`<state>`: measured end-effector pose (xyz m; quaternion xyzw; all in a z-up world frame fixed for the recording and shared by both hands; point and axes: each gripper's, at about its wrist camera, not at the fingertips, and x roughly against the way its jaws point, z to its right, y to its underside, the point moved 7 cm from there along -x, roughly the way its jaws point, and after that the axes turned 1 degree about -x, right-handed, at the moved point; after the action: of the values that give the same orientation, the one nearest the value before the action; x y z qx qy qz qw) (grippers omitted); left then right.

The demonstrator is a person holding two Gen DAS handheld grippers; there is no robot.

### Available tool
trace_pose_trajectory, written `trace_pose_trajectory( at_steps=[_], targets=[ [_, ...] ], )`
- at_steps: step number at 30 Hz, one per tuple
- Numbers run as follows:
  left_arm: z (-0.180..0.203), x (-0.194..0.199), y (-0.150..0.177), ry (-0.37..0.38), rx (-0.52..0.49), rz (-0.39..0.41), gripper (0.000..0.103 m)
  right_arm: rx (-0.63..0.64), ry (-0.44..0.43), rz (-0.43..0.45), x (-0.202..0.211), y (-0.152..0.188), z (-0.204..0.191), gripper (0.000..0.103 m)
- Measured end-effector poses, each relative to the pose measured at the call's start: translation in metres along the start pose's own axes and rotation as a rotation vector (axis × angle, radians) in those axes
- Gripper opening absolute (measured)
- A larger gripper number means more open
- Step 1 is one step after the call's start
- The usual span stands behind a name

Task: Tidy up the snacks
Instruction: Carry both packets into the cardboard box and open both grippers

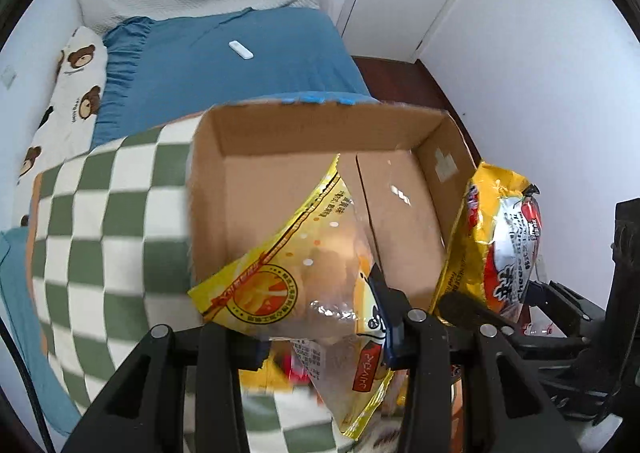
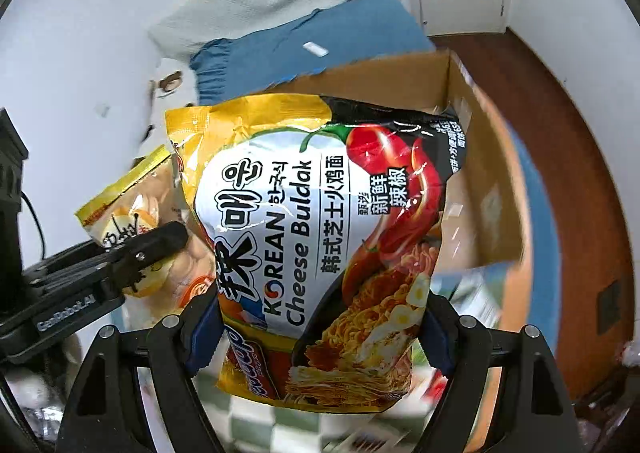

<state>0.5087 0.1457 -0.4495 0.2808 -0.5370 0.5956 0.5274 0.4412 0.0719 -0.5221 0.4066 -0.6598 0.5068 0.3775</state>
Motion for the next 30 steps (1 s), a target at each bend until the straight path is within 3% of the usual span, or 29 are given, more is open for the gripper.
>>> trace_pose_trajectory(
  at_steps=[4,6,9,10,16,18,20,26,30],
  targets=[
    [-0.017,-0.042,-0.050,-0.007,0.032,-0.065,0.038,0.009,0.048,-0.045,-0.040,-0.029,0.007,0.084],
    [-0.024,-0.064,-0.066,-0.012,0.039,-0.102,0.038,0.015,0.067,-0.086,-0.036,-0.076,0.015,0.084],
    [-0.035,-0.094,-0.095,-0.026,0.040,-0.166,0.038,0.022,0.094,-0.150,-0.058,-0.088,0.014,0.084],
    [-0.027,-0.087,-0.102,-0.029,0.037,-0.180,0.038,0.025,0.103,-0.170,-0.059,-0.096,0.013,0.084],
    [-0.043,-0.119,-0.114,-0.083,0.039,-0.254,0.041,0.009,0.100,-0.271,-0.116,-0.100,-0.010,0.084],
    [-0.050,-0.123,-0.117,-0.088,0.049,-0.254,0.054,0.007,0.084,-0.300,-0.134,-0.113,-0.006,0.088],
    [-0.059,-0.125,-0.119,-0.110,0.055,-0.246,0.092,0.005,0.079,-0.301,-0.135,-0.121,-0.001,0.097],
    [-0.075,-0.116,-0.125,-0.140,0.068,-0.188,0.095,0.027,0.102,-0.266,-0.117,-0.129,-0.002,0.099],
    [-0.057,-0.076,-0.121,-0.174,0.083,-0.151,0.095,0.018,0.127,-0.252,-0.105,-0.123,0.001,0.099]
  ],
)
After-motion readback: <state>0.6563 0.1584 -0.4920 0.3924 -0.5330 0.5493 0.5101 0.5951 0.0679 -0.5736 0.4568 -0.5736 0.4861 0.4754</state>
